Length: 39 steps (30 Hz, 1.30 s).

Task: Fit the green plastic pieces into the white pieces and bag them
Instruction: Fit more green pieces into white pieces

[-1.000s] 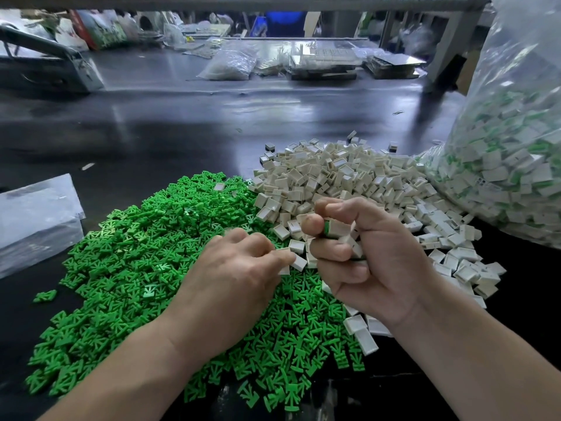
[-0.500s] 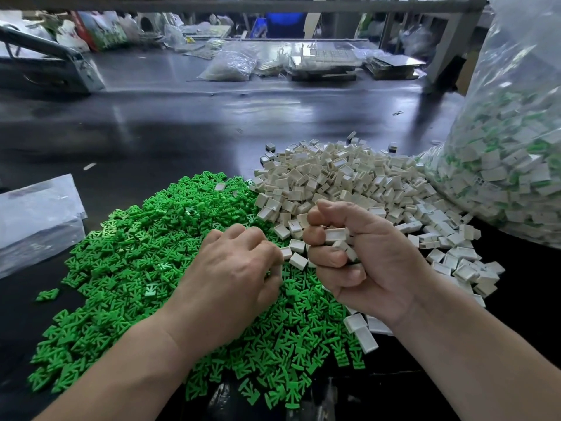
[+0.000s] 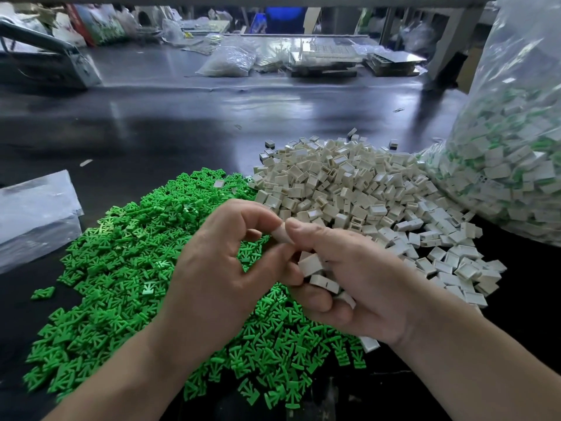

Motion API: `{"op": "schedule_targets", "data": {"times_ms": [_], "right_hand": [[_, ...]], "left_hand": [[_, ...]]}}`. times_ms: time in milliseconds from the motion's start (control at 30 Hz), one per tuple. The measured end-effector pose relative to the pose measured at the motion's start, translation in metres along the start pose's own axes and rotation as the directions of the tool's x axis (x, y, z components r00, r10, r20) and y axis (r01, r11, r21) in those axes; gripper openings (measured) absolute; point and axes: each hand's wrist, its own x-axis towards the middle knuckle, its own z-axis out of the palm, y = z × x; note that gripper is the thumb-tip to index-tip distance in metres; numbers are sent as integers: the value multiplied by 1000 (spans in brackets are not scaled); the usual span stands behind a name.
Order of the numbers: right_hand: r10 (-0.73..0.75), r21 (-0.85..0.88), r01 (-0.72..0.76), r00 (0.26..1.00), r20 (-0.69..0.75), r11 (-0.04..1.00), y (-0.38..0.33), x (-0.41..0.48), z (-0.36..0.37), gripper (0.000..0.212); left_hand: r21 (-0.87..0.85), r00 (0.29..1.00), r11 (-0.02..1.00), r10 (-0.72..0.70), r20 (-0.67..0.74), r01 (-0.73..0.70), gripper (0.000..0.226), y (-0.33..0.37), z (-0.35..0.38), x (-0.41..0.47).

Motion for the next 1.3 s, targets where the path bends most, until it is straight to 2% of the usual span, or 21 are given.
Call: {"op": "schedule_targets", "data": {"times_ms": [100,200,300,400,500,600,700,800,933,1033,1100,1167,1300], "right_hand": [[-43,29,43,999,9,999,-1,1,-1,20],[-136,78,140,990,-48,987,-4,3,-7,8],[-209,71,219,970,-126,973,-7,4,-15,9],[-210,77,225,963,-169,971,-8,4,-19,14],[-181,92,199,967,-178,976,-5,5,-19,17],[-172,85,192,964,-201,978,-4,5,-18,20],[-163,57,180,962,-218,982,-4,4,-16,23],[-171,-1,176,956,-240,984,-4,3,-14,18],[-188,-80,172,944,-273,982,-4,2,-11,16],[-182,-71,169,945,-272,983,-5,1,-9,27],[-171,-71,158,948,-269,985,-5,0,-10,22],[-163,-75,148,951,-263,986,-6,0,-10,19],[-178,-110,153,946,-272,982,-6,0,-10,13]], "left_hand": [[30,999,999,37,18,-37,27,-1,2,-1],[95,998,995,-6,59,1,29,-7,-7,1],[273,959,962,-72,275,-6,38,-15,-16,1],[502,891,850,-97,443,-156,50,-16,-7,-4],[520,870,811,-28,492,-267,27,-14,-2,-3],[478,873,823,46,485,-308,13,-16,-2,-3],[482,886,828,39,462,-288,20,-19,-1,-5],[463,873,830,59,483,-312,31,-21,2,-5],[421,857,840,97,506,-344,26,-21,6,-3],[407,870,856,92,485,-318,22,-19,6,-3],[392,877,868,96,471,-305,20,-19,5,-4],[362,903,899,79,422,-247,16,-20,3,-4],[224,967,973,-113,226,61,10,-23,-4,-2]]}}
